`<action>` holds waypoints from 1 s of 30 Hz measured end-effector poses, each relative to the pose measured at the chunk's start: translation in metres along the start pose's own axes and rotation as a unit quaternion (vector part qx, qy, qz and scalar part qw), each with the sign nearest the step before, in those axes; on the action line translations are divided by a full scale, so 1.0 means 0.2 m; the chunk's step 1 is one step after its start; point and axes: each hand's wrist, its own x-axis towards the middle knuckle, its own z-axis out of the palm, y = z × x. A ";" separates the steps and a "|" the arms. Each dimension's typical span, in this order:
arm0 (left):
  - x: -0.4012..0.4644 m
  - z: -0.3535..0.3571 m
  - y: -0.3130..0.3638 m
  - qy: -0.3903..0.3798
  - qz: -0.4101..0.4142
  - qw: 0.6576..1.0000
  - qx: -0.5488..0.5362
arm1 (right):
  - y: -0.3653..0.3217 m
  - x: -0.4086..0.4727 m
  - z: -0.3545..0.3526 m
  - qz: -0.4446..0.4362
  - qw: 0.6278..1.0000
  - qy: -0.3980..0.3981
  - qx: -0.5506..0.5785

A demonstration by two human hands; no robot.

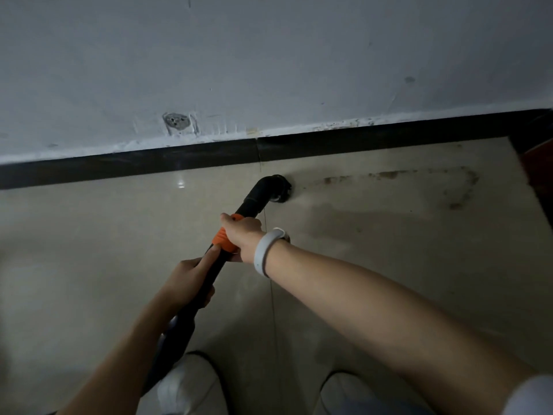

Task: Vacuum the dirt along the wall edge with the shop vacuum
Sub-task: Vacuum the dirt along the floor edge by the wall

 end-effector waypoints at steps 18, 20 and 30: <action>0.13 0.15 0.12 -0.068 0.043 0.996 0.046 | -0.02 0.08 -0.19 -0.014 0.995 0.089 0.040; 0.15 0.18 0.13 -0.076 0.047 0.995 0.043 | -0.02 0.09 -0.23 -0.016 0.994 0.095 0.043; 0.20 0.33 0.17 -0.093 0.071 0.991 0.059 | 0.01 0.11 -0.41 -0.026 0.993 0.091 0.069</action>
